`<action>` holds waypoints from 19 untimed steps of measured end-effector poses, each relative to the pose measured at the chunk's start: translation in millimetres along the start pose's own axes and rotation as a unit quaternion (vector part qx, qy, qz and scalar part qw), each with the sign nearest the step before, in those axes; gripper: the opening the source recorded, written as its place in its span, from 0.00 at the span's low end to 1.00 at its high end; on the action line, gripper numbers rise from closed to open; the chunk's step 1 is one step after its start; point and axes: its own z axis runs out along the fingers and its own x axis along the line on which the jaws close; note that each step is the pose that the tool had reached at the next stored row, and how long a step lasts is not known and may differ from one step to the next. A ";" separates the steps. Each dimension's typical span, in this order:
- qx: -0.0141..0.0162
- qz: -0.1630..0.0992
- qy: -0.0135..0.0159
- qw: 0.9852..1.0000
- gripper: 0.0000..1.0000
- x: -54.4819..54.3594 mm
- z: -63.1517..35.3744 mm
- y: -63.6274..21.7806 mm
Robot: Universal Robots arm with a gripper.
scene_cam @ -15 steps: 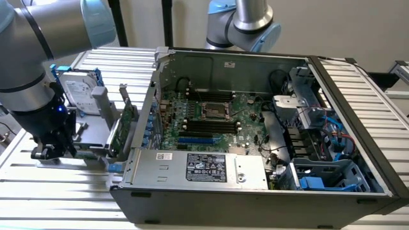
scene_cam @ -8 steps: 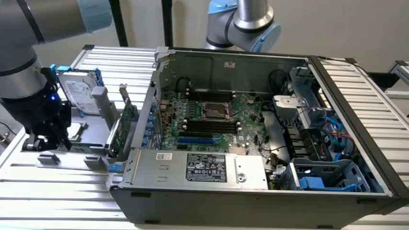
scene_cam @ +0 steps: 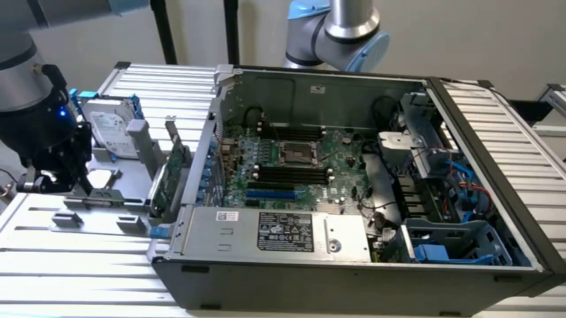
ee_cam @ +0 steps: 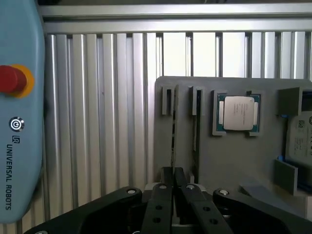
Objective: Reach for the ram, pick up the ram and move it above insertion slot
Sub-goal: 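Pick up the ram and move it above insertion slot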
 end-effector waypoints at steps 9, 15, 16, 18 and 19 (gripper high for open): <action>0.000 -0.004 -0.008 1.000 0.13 -0.6 -32.1 -19.2; 0.000 -0.006 -0.012 1.000 0.13 -1.0 -54.6 -33.0; 0.000 -0.006 -0.012 1.000 0.13 -1.1 -58.3 -35.3; 0.000 -0.007 -0.013 1.000 0.13 -1.2 -65.8 -39.9; 0.000 -0.007 -0.014 1.000 0.13 -1.3 -69.4 -42.2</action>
